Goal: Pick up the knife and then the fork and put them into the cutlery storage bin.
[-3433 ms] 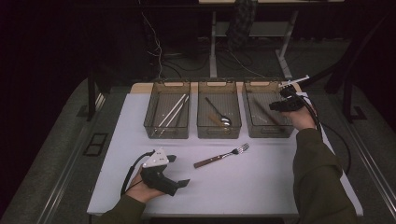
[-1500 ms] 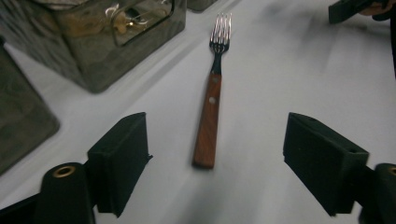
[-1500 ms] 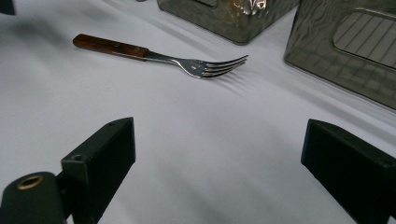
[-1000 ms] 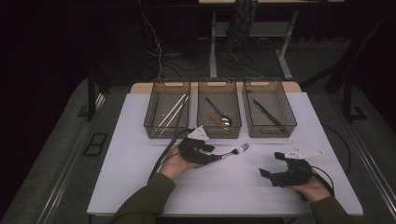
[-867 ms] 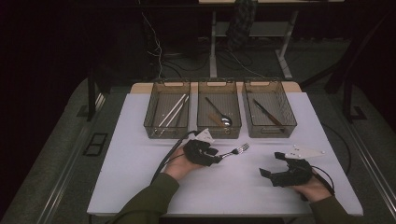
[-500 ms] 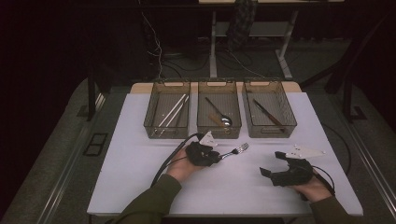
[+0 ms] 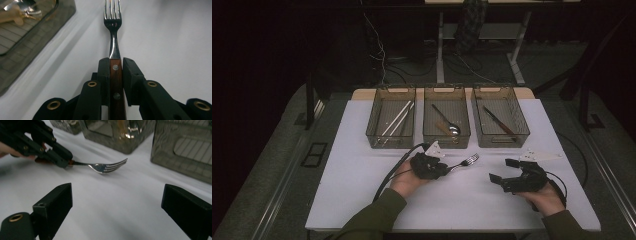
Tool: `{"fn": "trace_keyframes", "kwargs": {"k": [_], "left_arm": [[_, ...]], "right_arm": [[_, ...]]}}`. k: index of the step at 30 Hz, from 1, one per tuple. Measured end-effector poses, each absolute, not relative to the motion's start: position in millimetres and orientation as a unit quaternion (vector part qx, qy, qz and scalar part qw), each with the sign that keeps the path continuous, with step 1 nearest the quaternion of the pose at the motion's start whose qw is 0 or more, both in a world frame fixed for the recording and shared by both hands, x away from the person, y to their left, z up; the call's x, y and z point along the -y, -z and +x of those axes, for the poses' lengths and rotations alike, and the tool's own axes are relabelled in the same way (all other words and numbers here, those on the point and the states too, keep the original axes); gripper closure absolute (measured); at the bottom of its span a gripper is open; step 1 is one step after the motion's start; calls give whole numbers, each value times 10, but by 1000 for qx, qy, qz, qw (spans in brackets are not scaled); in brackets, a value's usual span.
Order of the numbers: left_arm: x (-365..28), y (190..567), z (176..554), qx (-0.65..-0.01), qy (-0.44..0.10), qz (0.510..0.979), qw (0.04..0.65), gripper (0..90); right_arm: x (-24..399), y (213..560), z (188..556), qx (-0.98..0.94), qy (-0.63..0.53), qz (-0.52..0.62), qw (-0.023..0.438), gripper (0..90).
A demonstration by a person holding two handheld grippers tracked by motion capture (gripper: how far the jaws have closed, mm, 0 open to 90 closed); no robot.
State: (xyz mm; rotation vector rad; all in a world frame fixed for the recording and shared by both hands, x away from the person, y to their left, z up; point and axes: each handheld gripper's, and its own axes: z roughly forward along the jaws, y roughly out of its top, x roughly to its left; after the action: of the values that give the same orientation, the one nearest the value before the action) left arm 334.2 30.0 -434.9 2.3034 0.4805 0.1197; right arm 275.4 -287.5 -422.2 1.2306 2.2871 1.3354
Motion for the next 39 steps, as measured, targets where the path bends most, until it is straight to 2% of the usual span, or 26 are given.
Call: {"fn": "trace_keyframes", "kwargs": {"k": [3, 5, 11, 21, 33, 39], "left_arm": [[-323, 4276, 3283, -189, -51, 900, 389, 767], [-348, 4231, 3236, -191, -53, 898, 392, 767], [-462, 4098, 3100, -191, -67, 893, 402, 767], [-549, 3994, 3022, -198, -78, 880, 425, 766], [-531, 3964, 3010, -196, -83, 874, 436, 766], [-518, 3967, 3013, -194, -81, 873, 440, 766]], "right_arm": [[2816, 4171, 2793, -770, -472, 418, 98, 95], [2770, 4157, 2817, -769, -480, 412, 91, 187], [2636, 4138, 2969, -750, -506, 420, 70, 248], [2376, 4168, 3248, -728, -538, 424, 25, 420], [2333, 4207, 3283, -721, -552, 419, -15, 601], [2359, 4202, 3280, -713, -560, 421, -17, 711]]}}
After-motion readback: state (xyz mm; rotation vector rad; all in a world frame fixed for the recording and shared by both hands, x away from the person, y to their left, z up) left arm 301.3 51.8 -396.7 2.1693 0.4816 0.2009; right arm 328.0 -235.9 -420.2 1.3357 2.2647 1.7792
